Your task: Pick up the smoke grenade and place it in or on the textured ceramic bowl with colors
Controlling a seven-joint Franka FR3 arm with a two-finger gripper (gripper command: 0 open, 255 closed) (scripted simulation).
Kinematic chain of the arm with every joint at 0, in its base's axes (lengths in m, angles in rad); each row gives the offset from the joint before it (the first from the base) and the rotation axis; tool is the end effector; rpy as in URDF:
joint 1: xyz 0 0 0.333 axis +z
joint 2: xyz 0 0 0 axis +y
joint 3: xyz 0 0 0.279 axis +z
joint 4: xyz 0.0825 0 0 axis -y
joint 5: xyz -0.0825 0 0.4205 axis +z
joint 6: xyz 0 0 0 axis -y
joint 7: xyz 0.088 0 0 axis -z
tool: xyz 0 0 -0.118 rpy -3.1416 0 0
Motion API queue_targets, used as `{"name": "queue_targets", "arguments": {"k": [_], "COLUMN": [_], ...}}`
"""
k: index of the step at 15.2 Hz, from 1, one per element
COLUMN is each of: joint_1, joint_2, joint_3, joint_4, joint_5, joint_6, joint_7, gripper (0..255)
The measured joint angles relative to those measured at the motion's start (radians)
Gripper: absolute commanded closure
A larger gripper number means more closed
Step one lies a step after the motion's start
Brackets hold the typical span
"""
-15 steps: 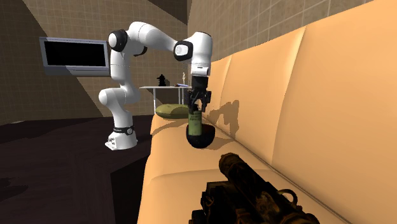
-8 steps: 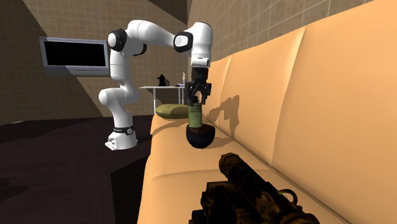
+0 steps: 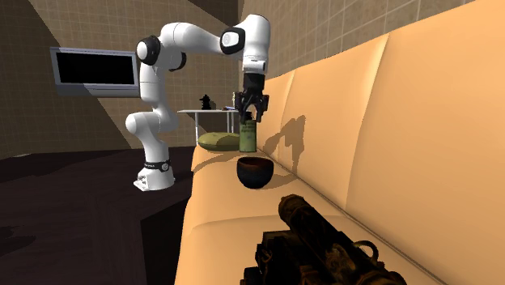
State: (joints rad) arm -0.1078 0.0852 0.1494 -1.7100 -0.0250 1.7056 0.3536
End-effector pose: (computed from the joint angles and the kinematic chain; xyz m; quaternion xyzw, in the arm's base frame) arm 0.6109 0.0208 0.4660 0.9872 -0.1530 -0.0423 0.0145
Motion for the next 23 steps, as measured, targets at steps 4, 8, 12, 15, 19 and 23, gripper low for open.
{"name": "queue_targets", "arguments": {"k": [4, 8, 12, 15, 19, 23], "joint_1": [0.031, 0.074, 0.116, 0.127, 0.128, 0.129], "joint_2": [-0.045, -0.077, -0.098, -0.109, -0.112, -0.106], "joint_3": [0.028, 0.069, 0.112, 0.124, 0.125, 0.125], "joint_4": [-0.019, -0.02, -0.003, -0.04, -0.094, -0.141], "joint_5": [0.011, 0.024, 0.037, 0.042, 0.043, 0.042], "joint_6": [-0.026, -0.057, -0.094, -0.068, -0.017, 0.035], "joint_7": [0.056, 0.137, 0.221, 0.243, 0.246, 0.246], "gripper": [255, 255, 255, 255, 255, 255]}}
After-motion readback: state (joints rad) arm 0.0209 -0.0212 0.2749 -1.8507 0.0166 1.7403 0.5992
